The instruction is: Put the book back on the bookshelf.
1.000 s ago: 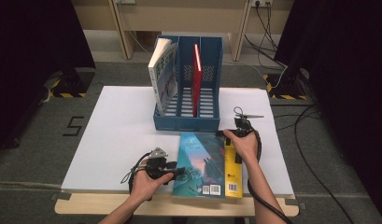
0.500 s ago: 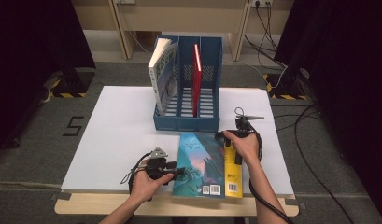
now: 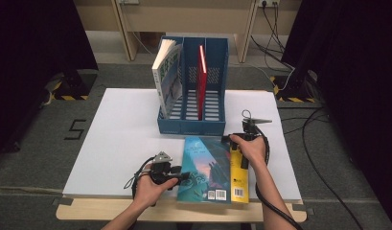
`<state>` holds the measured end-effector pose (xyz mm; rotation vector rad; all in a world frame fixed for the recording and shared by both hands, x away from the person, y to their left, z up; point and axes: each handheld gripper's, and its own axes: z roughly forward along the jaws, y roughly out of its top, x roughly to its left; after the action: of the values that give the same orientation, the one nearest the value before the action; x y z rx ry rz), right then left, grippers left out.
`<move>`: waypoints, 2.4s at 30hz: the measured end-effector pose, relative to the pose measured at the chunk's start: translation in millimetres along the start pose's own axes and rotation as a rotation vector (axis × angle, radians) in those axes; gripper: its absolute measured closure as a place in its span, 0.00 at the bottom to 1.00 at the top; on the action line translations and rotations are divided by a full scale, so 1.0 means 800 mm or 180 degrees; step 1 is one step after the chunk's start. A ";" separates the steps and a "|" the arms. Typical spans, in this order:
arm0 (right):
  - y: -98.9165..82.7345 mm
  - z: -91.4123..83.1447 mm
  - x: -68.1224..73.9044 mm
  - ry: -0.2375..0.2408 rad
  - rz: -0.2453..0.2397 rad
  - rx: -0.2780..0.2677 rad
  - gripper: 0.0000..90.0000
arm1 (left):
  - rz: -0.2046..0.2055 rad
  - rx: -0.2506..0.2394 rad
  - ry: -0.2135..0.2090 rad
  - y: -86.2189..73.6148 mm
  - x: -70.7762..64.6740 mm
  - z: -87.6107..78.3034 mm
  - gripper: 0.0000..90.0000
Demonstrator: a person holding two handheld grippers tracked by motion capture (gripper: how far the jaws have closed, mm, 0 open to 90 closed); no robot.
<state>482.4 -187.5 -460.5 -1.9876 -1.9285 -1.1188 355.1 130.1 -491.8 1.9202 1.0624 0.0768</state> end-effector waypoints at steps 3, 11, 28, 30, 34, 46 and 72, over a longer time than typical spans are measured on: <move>0.001 -0.004 -0.002 0.0070 0.0070 -0.0002 0.70 | -0.0005 -0.0005 -0.0005 -0.001 0.001 -0.001 0.55; 0.005 -0.013 0.000 0.0244 0.0101 -0.0028 0.77 | 0.0027 -0.0002 0.0019 -0.003 0.000 -0.003 0.55; 0.007 -0.015 0.002 0.0267 0.0013 0.0100 0.74 | 0.0039 -0.0018 0.0039 -0.004 -0.001 -0.004 0.55; 0.005 -0.014 0.001 0.0259 -0.0019 0.0127 0.73 | 0.0043 -0.0020 0.0039 -0.004 -0.001 -0.004 0.55; 0.004 -0.012 -0.003 0.0299 0.0010 0.0165 0.73 | 0.0047 -0.0019 0.0040 -0.004 -0.001 -0.004 0.55; 0.000 -0.003 -0.003 0.0427 -0.0009 0.0342 0.71 | 0.0053 -0.0024 0.0042 -0.005 -0.001 -0.005 0.55; 0.000 -0.048 0.040 0.0928 -0.0298 -0.0068 0.84 | -0.0118 -0.0282 0.0241 -0.005 0.021 -0.033 0.45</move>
<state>463.8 -184.1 -414.2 -1.6483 -1.8776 -1.3707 351.3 160.6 -484.8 1.8295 1.1262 0.1743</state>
